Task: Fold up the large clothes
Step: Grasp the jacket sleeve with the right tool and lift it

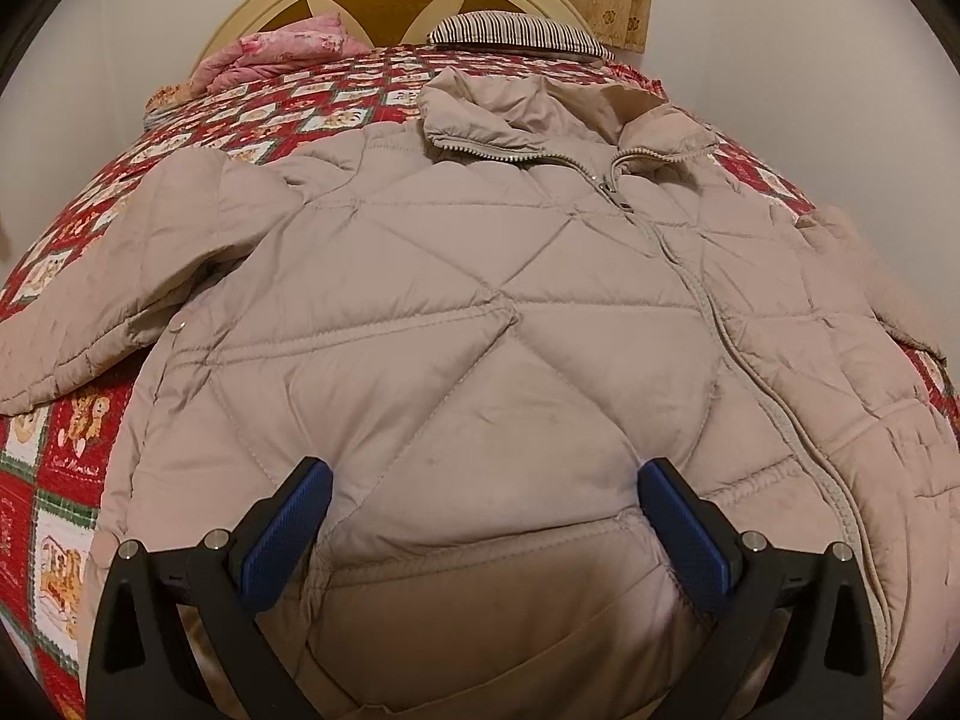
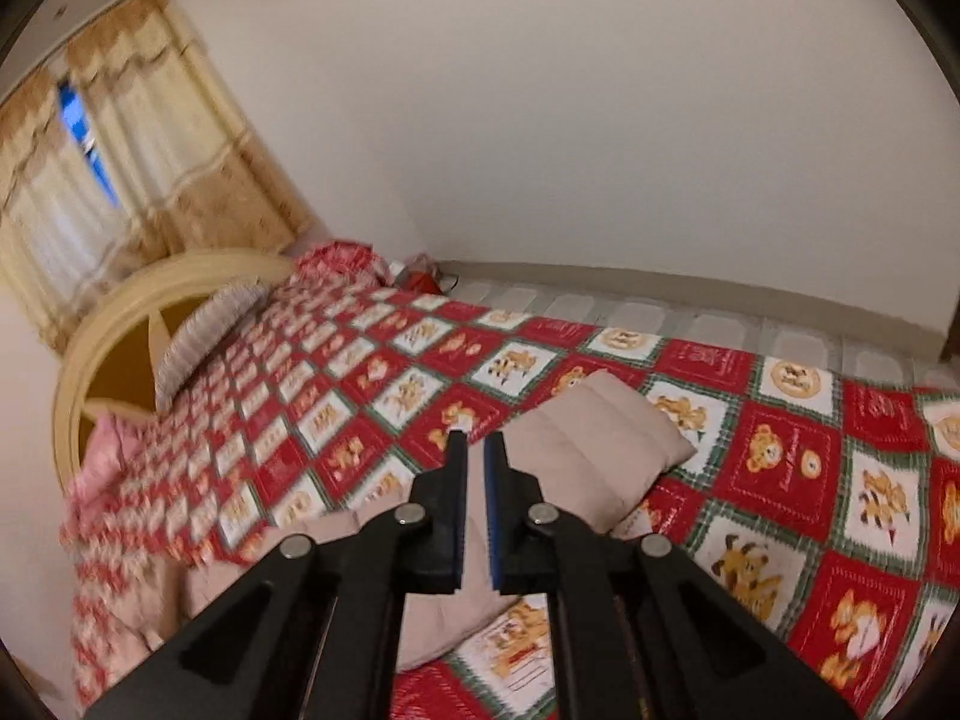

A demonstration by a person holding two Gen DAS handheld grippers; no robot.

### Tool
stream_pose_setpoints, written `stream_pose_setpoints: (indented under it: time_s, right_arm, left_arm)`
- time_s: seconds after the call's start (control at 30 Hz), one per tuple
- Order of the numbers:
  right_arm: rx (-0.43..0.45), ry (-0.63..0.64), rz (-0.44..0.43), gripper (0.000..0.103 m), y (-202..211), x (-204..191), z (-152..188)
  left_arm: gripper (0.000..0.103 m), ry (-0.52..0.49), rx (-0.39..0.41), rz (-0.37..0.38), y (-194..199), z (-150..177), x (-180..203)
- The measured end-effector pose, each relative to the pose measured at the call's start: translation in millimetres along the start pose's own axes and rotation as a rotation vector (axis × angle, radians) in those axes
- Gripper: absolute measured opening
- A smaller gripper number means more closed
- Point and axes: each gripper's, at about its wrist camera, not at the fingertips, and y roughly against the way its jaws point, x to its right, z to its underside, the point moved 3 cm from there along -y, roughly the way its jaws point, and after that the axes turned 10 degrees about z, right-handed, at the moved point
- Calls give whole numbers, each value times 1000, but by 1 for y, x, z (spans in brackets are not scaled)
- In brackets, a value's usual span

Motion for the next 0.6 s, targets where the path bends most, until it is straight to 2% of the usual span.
stream_pose_setpoints:
  time_s: [0.03,0.07,0.13,0.2,0.23,0.3,0.33,0.47,0.53,0.57,0.6]
  right_arm:
    - [-23,-34,3,60,-6,6,0]
    - [-40,-85,3,103,-12,18,1]
    - [-46,-181,0,103,-19,41,9]
    - [-95,-250,8,102,-38,63,17]
    - [-124,-260,3,98,-50,70,20]
    - [-164,-243,30,68,-74,82,23]
    - [-171,-228,55,67,-82,87,24]
    - [-171,-190,119,69,-125,86,25]
    - [-149,-164,123,82,-134,75,19]
    - [-146,-136,126,85,-140,68,16]
    - [-157,-94,135,82,-146,61,13]
  left_arm:
    - [102,2,1,3,0,0,-1]
    - [102,5,2,7,1,0,-1]
    - [102,9,3,12,1,1,-1]
    - [102,8,0,10,0,1,-1]
    - [102,7,-1,9,0,1,-1]
    - [102,7,-1,10,0,1,-1]
    - [102,7,-1,9,0,1,-1]
    - [102,3,-5,2,-2,0,1]
    - [102,-1,-8,-3,-4,0,1]
    - [102,-2,-10,-6,-5,-1,1]
    - [102,-4,-11,-9,-6,-1,1]
